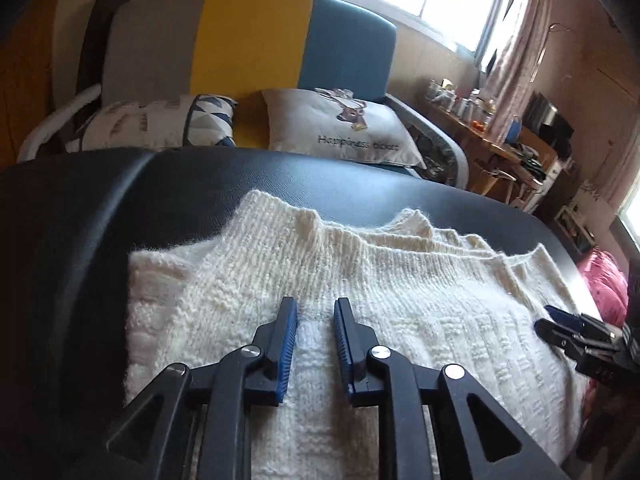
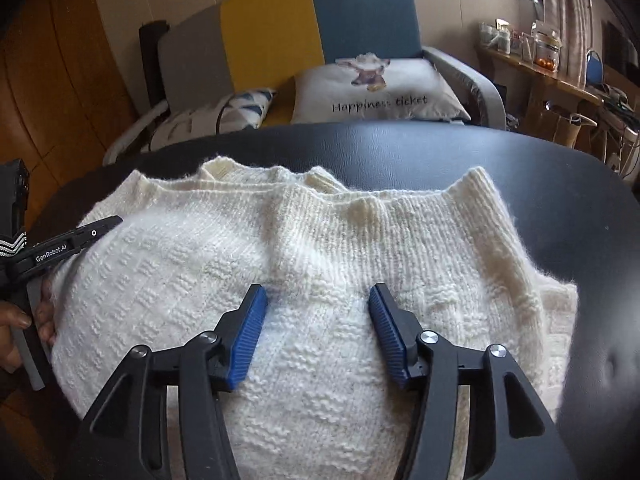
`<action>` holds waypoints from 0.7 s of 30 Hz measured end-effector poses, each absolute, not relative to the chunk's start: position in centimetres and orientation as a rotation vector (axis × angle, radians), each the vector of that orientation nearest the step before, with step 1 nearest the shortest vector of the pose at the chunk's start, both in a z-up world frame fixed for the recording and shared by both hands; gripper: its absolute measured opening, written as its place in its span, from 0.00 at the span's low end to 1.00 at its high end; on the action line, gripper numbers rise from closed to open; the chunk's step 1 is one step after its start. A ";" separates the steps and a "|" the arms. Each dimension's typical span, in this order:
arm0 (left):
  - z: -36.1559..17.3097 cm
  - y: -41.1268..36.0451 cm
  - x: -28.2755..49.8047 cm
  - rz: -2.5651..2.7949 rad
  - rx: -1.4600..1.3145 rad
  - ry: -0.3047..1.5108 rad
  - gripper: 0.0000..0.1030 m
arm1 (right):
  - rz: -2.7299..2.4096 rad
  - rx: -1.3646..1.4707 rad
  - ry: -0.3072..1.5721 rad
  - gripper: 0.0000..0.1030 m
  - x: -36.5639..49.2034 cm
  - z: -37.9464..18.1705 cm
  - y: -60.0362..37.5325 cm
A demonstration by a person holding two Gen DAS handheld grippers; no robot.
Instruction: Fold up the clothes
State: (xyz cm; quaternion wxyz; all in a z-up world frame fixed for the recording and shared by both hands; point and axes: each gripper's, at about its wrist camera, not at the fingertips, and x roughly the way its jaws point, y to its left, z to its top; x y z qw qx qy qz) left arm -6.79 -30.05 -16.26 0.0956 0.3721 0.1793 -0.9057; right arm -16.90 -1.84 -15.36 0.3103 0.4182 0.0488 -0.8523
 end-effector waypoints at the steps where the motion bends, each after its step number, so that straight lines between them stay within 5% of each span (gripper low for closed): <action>1: -16.3 -29.9 -6.3 -2.686 1.106 0.546 0.18 | -2.249 1.109 0.130 0.55 -16.5 -14.9 -1.5; 11: -16.3 -28.8 -2.6 -2.678 1.083 0.611 0.18 | -2.321 1.208 0.111 0.69 -11.3 -16.2 5.9; 21: -16.4 -28.7 -2.7 -2.672 1.088 0.613 0.18 | -2.375 1.070 -0.158 0.77 -11.7 -13.9 8.6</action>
